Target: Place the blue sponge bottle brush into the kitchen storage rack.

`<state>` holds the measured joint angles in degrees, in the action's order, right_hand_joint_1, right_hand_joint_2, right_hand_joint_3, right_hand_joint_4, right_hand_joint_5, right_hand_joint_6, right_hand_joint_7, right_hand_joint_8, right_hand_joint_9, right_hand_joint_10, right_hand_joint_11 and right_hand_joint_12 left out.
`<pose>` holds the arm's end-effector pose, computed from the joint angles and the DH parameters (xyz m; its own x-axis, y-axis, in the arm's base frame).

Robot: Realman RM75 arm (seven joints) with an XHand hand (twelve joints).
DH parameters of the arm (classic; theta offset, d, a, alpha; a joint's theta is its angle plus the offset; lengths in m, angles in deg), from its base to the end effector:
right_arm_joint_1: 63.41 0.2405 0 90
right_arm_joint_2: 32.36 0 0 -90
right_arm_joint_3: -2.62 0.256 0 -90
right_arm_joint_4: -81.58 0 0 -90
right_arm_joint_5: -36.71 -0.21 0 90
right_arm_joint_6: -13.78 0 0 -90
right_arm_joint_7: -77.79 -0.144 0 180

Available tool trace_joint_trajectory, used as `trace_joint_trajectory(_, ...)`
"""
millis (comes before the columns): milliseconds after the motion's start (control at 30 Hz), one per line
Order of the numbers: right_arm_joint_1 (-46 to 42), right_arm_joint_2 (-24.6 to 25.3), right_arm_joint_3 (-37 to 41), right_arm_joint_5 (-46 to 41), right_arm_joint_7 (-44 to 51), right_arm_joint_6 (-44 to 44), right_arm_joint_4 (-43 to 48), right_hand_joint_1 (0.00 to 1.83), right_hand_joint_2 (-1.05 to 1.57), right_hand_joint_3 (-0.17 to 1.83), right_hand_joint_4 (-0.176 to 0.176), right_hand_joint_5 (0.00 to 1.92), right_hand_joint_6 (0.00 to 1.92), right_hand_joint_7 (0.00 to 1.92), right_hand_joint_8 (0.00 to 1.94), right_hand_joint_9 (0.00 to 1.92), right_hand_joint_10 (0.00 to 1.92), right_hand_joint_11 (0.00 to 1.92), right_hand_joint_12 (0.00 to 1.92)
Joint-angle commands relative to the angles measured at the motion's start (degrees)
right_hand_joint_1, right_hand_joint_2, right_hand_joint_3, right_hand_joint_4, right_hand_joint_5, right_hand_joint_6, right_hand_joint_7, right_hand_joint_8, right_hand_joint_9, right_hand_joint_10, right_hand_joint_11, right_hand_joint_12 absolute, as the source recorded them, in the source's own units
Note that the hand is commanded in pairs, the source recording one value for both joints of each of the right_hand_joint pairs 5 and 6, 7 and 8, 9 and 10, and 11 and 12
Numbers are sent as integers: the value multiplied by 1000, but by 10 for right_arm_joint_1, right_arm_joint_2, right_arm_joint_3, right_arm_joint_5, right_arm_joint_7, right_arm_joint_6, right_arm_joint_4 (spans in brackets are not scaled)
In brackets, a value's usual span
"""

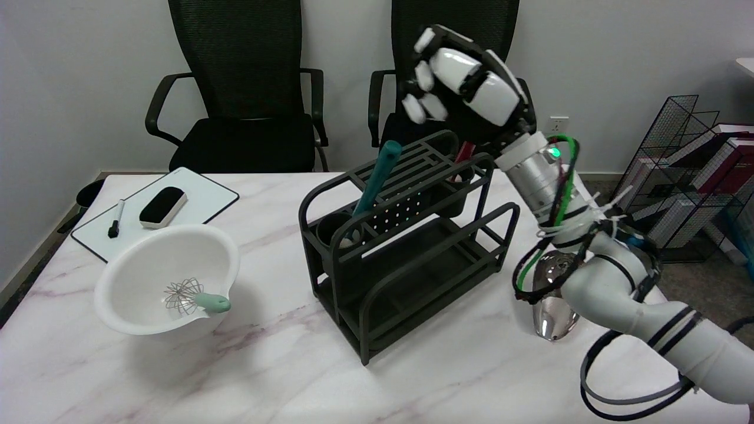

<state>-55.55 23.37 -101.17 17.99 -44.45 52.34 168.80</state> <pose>-0.1364 -0.3457 0.3045 -0.1751 -0.4786 0.8604 -0.8053 -0.4332 -0.4048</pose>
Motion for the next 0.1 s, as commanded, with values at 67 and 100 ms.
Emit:
trace_joint_trajectory(67,-251,56,197,-6,105,203,-2,863,1312,862,0,1305,1305,1592,1592,1738,1738,1591,1591)
trace_joint_trajectory(100,-261,61,194,-17,115,216,-8,854,1335,859,0,1325,1325,1629,1629,1766,1766,1625,1625)
